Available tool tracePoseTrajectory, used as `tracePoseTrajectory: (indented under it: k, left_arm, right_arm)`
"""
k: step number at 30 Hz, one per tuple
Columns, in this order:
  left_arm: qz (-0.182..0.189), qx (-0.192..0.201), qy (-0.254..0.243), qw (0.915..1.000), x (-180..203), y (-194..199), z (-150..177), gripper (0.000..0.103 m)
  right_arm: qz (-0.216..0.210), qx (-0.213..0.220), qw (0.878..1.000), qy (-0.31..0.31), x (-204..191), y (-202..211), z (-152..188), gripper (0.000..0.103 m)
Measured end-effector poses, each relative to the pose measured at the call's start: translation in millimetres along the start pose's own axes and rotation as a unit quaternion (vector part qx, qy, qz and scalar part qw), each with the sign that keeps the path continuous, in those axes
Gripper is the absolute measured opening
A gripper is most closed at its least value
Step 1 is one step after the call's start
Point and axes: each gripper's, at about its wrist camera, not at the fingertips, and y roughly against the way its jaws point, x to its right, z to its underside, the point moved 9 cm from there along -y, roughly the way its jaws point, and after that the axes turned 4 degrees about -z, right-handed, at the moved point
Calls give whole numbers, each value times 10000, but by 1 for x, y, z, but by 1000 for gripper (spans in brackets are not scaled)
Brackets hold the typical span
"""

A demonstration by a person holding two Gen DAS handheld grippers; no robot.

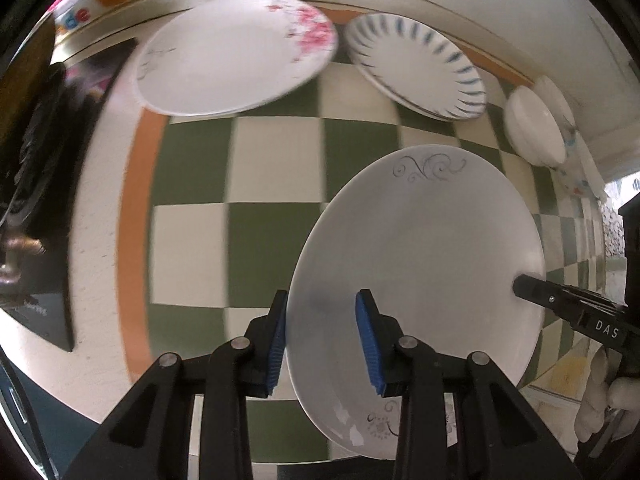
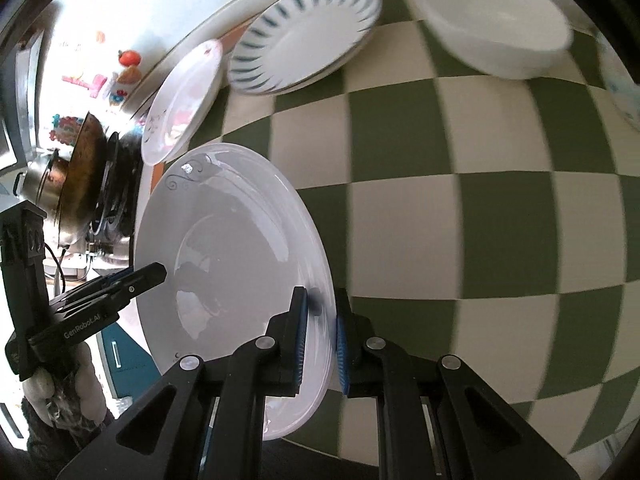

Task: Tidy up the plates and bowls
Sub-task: 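Lift the white swirl plate off the cloth with both grippers, then carry the white plate to the pink-flower plate and grip both rims together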

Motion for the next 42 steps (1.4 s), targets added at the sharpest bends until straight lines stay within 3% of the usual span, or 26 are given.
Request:
tracePoseTrajectory:
  k: [7, 15, 29, 32, 39, 42]
  left_arm:
    - [99, -192, -241, 9995, 49, -24, -3, 31]
    - [52, -414, -233, 9989, 73, -49, -2, 31]
    - [-137, -441, 24, 9989, 70, -52, -8, 31]
    - [-243, -342, 251, 9988, 64, -36, -6, 31]
    - [-198, 642, 1124, 9914, 15, 57, -33, 32]
    - [-186, 970, 1298, 9866, -8, 87, -49, 42]
  right_arm:
    - [140, 88, 9995, -260, 63, 24, 1, 15]
    - [255, -17, 9986, -462, 107, 21, 4, 15]
    - [194, -164, 9995, -196, 110, 16, -13, 15]
    - [113, -223, 9989, -393, 111, 20, -12, 15]
    - [-139, 361, 9982, -462, 89, 80, -16, 18]
    - [-398, 487, 9980, -100, 47, 97, -31, 31]
